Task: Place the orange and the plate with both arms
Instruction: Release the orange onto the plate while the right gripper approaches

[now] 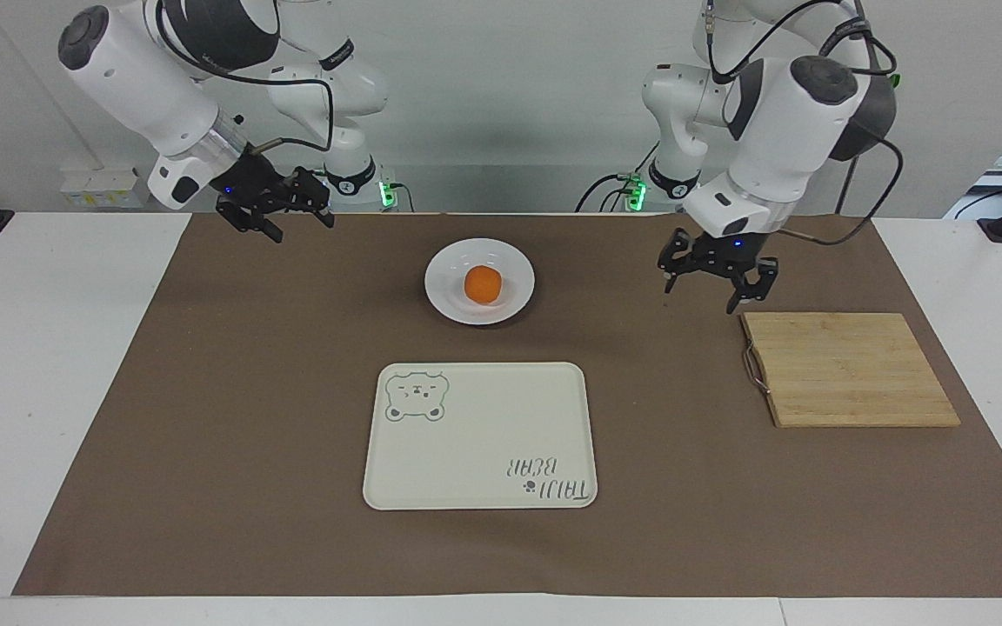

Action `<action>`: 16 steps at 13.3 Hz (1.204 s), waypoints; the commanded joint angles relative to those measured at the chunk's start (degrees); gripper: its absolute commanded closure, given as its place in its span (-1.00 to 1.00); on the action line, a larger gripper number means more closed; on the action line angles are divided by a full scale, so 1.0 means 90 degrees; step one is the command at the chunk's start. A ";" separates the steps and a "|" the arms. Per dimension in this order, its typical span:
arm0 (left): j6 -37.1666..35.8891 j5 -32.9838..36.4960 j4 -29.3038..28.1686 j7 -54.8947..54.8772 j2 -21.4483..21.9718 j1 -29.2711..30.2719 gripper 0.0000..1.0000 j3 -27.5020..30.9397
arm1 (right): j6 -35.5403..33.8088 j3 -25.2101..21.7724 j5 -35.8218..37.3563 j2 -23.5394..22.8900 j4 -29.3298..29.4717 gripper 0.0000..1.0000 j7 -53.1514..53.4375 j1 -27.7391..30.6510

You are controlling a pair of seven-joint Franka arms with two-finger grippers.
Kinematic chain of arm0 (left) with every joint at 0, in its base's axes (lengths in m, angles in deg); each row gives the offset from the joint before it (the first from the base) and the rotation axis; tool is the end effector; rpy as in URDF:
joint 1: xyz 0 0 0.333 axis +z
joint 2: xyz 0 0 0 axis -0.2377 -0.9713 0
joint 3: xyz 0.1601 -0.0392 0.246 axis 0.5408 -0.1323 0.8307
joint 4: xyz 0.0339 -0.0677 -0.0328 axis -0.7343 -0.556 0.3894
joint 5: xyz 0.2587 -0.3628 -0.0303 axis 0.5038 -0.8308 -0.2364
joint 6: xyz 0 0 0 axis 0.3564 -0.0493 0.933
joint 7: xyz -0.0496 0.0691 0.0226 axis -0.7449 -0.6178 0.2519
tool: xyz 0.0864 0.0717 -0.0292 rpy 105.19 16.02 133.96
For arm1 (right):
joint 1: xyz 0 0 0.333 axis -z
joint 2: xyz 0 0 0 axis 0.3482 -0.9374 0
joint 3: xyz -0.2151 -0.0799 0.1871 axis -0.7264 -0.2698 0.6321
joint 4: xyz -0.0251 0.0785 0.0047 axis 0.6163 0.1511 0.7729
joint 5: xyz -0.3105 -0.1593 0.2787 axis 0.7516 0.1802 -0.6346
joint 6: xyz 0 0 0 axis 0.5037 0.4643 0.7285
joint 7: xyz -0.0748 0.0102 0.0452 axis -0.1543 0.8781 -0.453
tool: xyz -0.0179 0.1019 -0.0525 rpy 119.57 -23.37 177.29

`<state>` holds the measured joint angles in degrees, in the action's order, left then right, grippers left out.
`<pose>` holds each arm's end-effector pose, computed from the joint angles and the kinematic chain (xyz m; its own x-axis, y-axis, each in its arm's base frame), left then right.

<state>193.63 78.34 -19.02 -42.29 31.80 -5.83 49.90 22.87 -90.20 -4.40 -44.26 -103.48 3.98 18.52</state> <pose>0.6216 -0.1628 0.5258 0.9095 -0.3894 0.1454 -0.3991 -0.9158 0.0442 0.5676 0.0181 0.5051 0.9925 0.0091 -0.1221 -0.0424 -0.9098 -0.4128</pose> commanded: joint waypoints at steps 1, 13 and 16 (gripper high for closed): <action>-0.0781 0.0246 0.0695 -0.0247 -0.0038 0.0591 -1.00 -0.0076 | 0.0504 0.0018 -0.0787 0.0346 -0.0885 -1.00 -0.0296 0.0030; -0.2853 0.0130 0.1849 -0.0639 -0.0018 0.1384 -1.00 -0.0027 | 0.1500 0.0018 -0.2977 0.0484 -0.3552 -1.00 -0.2904 0.0021; -0.2933 -0.0066 0.1849 -0.0066 0.0040 0.1502 -1.00 -0.0017 | 0.1590 0.0018 -0.3572 0.0387 -0.4021 -1.00 -0.3245 0.0078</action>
<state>168.70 78.69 -3.60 -46.38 32.12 6.82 50.16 35.83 -90.16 -32.85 -41.97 -135.87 -22.34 18.50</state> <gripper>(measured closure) 0.000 0.000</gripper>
